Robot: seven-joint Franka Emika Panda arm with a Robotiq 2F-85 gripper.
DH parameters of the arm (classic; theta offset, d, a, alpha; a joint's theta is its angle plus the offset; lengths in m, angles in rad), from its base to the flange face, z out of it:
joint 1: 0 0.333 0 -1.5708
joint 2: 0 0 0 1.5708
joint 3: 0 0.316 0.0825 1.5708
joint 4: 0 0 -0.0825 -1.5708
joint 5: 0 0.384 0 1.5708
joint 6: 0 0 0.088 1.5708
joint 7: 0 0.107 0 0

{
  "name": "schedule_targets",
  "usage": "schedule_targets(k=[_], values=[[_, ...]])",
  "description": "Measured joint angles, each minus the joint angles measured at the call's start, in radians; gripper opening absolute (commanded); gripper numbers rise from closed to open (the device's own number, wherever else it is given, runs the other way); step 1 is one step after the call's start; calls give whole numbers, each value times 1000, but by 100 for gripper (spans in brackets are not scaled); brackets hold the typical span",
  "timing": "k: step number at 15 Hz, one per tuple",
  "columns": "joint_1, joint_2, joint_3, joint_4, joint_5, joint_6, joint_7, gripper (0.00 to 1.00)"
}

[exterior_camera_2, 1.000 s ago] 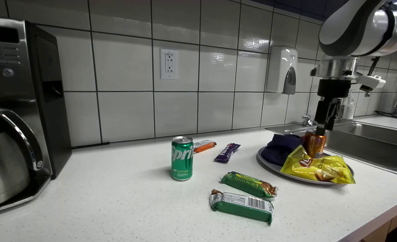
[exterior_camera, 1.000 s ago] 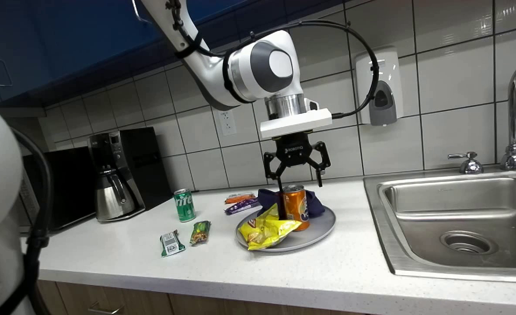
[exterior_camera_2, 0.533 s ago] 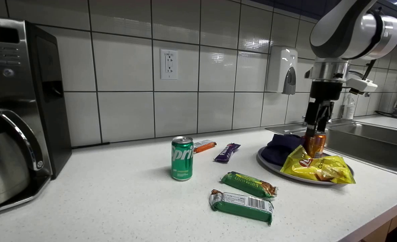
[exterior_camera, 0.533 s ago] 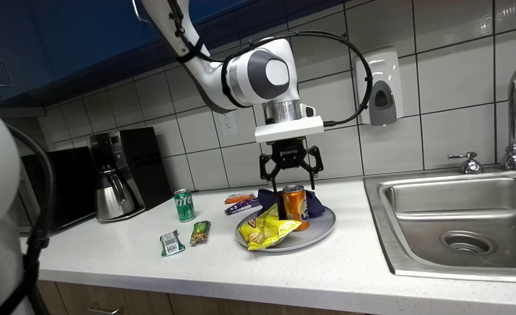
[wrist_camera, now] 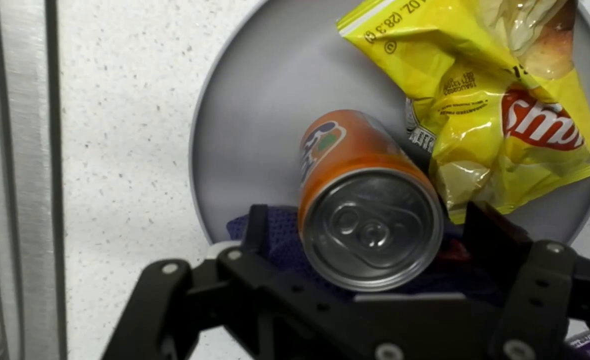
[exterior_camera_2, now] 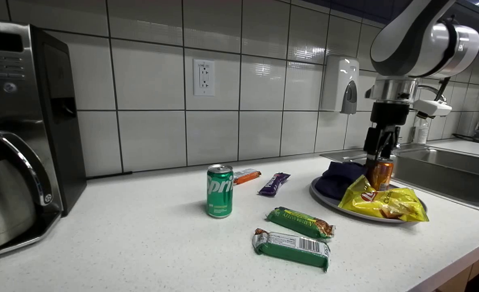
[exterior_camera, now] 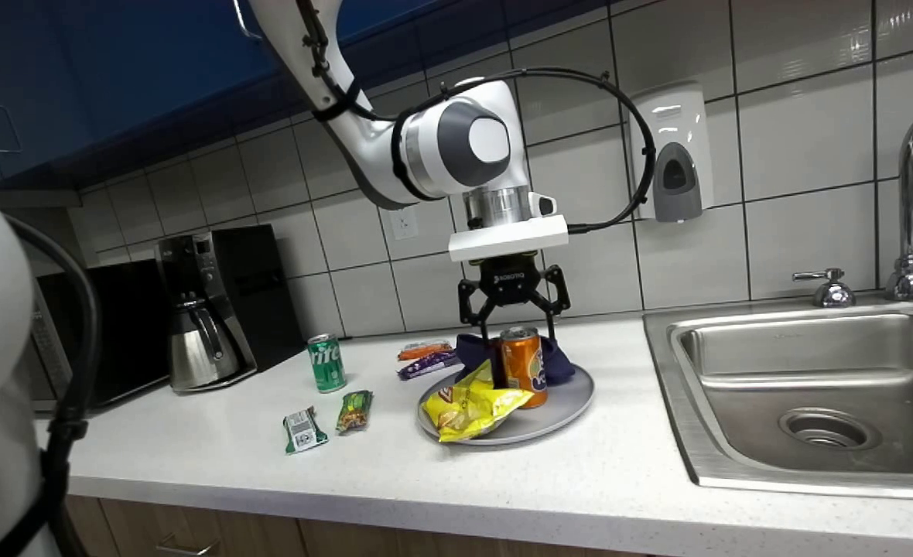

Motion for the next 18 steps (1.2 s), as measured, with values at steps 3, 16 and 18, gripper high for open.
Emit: schedule_targets(k=[3, 16, 18], values=[[-5, 7, 3, 0, 0, 3, 2, 100], [-19, 9, 11, 0, 6, 3, 3, 38], [-23, 7, 16, 1, 14, 1, 3, 38]])
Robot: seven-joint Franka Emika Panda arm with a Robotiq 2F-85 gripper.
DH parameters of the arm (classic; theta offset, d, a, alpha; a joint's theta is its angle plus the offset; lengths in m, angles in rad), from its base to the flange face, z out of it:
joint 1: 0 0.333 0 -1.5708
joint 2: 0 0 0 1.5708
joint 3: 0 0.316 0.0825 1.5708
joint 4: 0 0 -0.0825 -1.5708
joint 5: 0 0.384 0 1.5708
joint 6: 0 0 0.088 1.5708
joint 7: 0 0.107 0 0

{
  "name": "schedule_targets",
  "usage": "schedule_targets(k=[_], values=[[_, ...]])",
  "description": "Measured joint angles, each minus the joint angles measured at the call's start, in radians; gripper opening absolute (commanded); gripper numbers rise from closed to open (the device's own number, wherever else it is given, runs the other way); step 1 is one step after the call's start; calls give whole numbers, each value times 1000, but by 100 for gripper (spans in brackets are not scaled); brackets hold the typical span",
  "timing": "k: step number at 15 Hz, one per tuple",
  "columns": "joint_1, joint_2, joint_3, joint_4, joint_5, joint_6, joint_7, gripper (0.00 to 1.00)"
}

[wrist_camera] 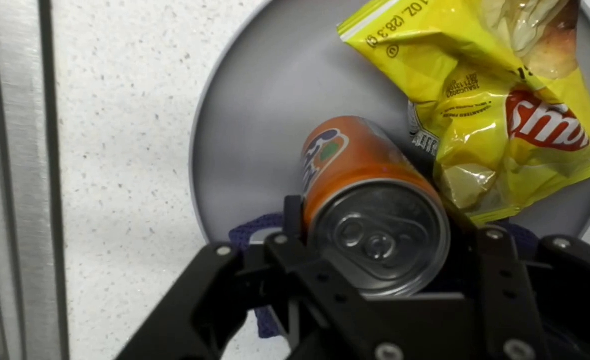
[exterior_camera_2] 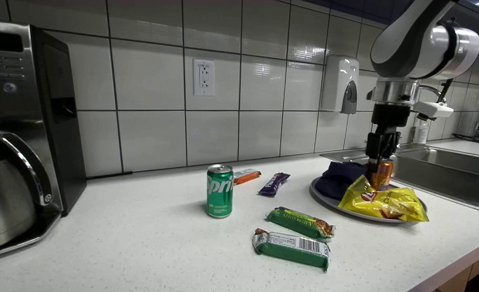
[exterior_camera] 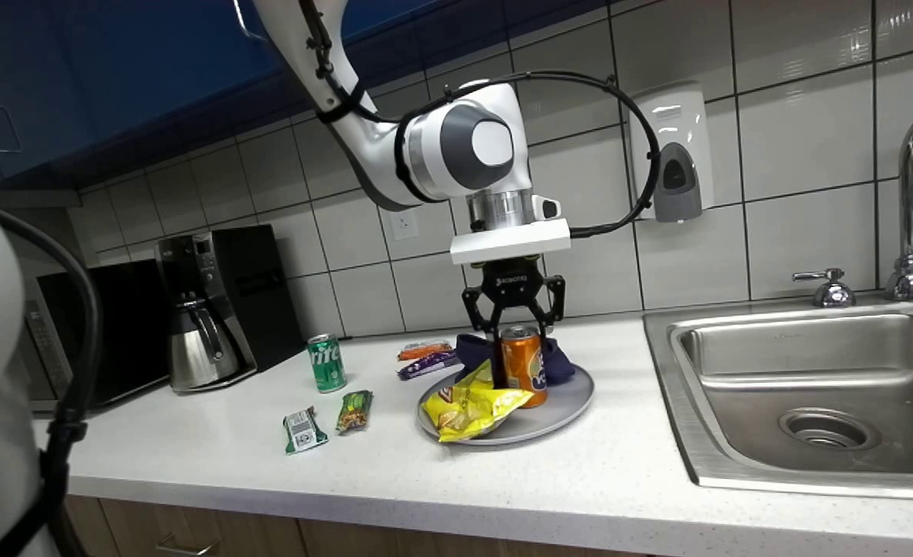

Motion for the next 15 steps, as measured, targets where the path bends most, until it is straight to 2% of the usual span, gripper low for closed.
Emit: schedule_targets(k=[8, 15], values=[[-4, -44, 3, 6, 13, -38, 0, 38], [-33, -102, -11, 6, 12, -86, 0, 38]])
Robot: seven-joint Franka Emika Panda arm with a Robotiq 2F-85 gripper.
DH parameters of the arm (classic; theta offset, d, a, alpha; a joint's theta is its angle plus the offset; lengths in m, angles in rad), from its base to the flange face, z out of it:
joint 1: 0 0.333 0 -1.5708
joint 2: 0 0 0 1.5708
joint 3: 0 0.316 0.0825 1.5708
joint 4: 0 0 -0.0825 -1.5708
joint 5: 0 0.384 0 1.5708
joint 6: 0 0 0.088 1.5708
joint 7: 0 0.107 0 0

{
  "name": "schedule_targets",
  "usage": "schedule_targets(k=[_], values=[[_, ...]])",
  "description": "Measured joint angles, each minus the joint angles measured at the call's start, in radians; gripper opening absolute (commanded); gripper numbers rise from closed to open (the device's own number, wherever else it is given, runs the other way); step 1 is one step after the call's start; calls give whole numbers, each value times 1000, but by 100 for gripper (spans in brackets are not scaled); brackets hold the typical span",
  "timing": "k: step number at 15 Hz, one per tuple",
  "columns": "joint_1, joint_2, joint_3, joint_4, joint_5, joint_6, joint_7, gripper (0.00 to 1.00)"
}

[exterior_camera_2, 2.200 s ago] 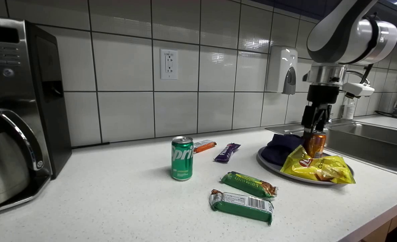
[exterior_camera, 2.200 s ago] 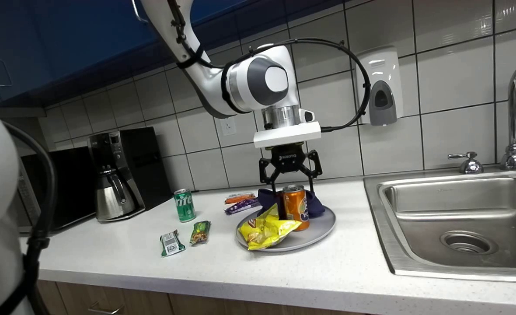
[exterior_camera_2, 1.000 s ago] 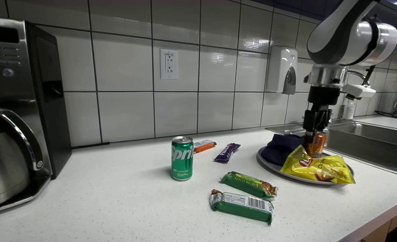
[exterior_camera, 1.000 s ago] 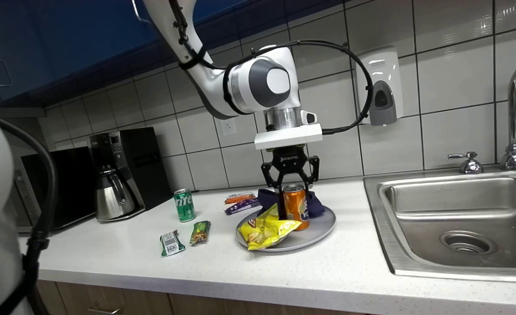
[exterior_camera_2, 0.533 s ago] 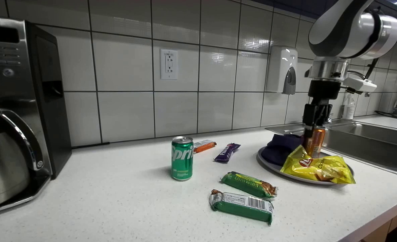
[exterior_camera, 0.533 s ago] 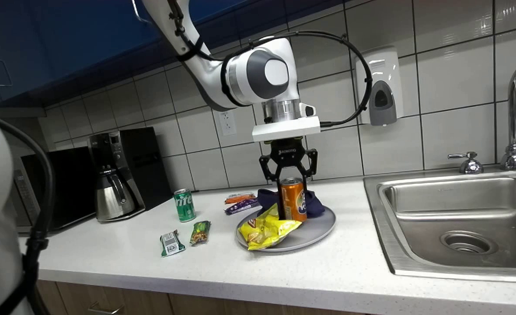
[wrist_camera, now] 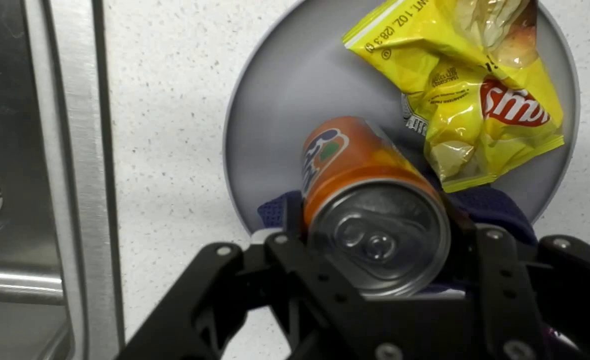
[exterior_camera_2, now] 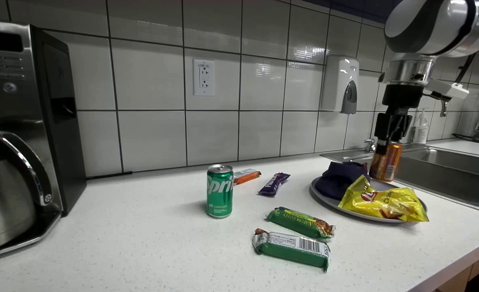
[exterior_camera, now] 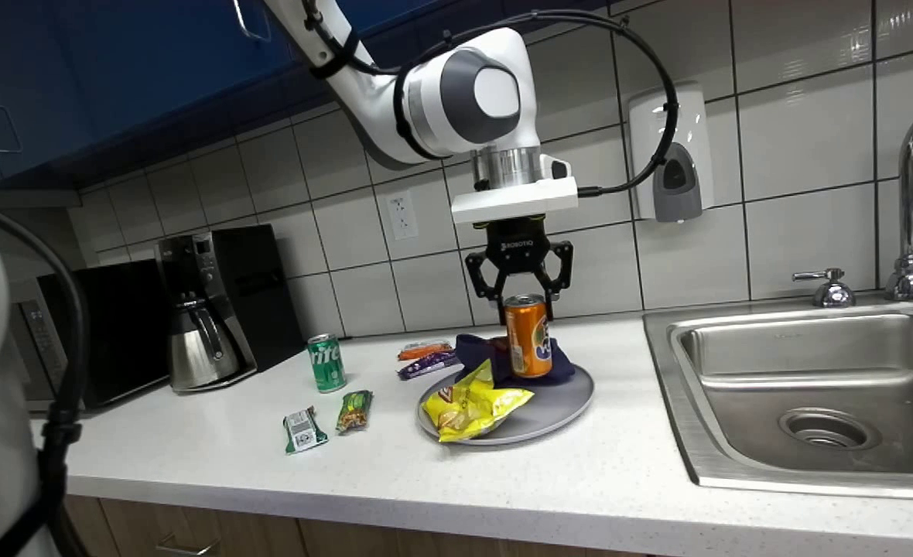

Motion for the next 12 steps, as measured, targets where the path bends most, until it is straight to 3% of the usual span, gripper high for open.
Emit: schedule_targets(k=[12], values=[[-52, -57, -72, -6, -25, -44, -1, 38]])
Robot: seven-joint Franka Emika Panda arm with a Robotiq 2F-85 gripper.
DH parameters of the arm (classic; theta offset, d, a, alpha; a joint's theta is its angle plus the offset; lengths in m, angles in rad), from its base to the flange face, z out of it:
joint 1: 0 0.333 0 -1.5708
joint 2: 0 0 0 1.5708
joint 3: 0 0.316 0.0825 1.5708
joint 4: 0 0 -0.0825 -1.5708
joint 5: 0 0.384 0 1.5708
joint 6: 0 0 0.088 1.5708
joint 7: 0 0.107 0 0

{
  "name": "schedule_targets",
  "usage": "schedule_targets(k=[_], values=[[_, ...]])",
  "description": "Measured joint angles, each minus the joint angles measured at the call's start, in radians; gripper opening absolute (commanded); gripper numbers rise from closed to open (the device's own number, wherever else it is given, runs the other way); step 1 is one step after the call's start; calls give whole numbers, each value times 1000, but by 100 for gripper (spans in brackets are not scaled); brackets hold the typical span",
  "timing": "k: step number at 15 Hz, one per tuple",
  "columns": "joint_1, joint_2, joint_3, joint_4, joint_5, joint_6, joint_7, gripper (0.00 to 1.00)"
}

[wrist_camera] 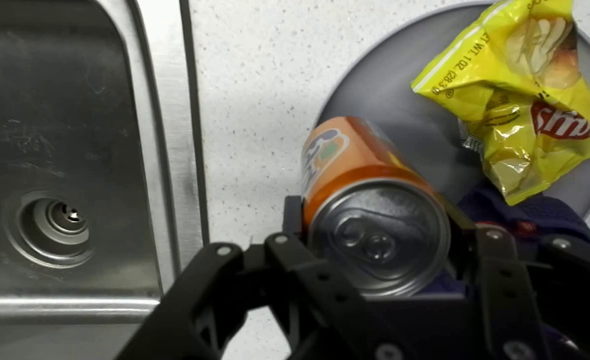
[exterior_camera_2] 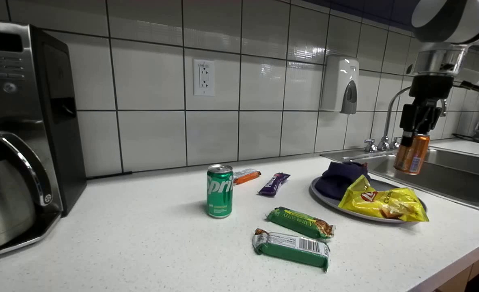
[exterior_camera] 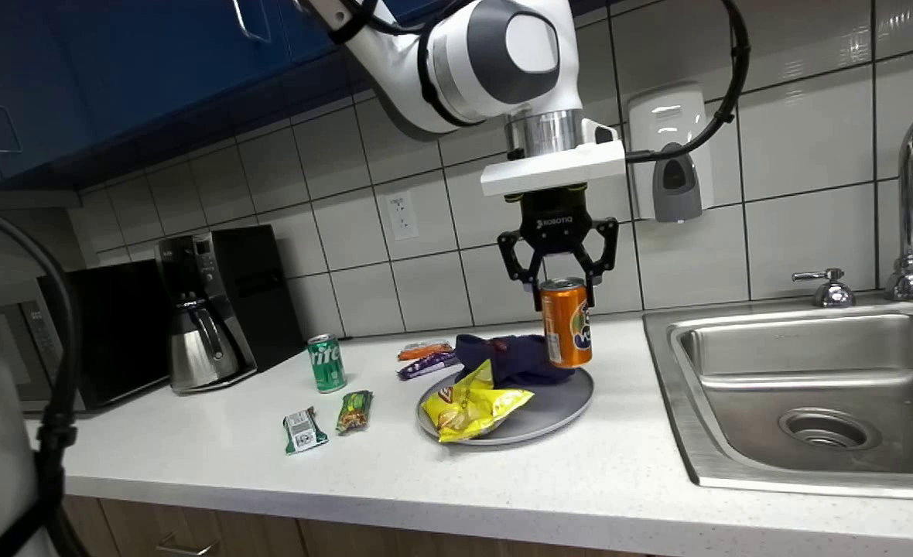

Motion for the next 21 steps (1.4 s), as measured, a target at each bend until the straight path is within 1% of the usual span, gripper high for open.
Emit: schedule_targets(k=[9, 16, 21], values=[[-28, -39, -42, -45, -53, -12, 0, 38], [-49, -43, -68, -87, -103, -12, 0, 38], [-53, -42, -81, -110, -109, -10, 0, 38]])
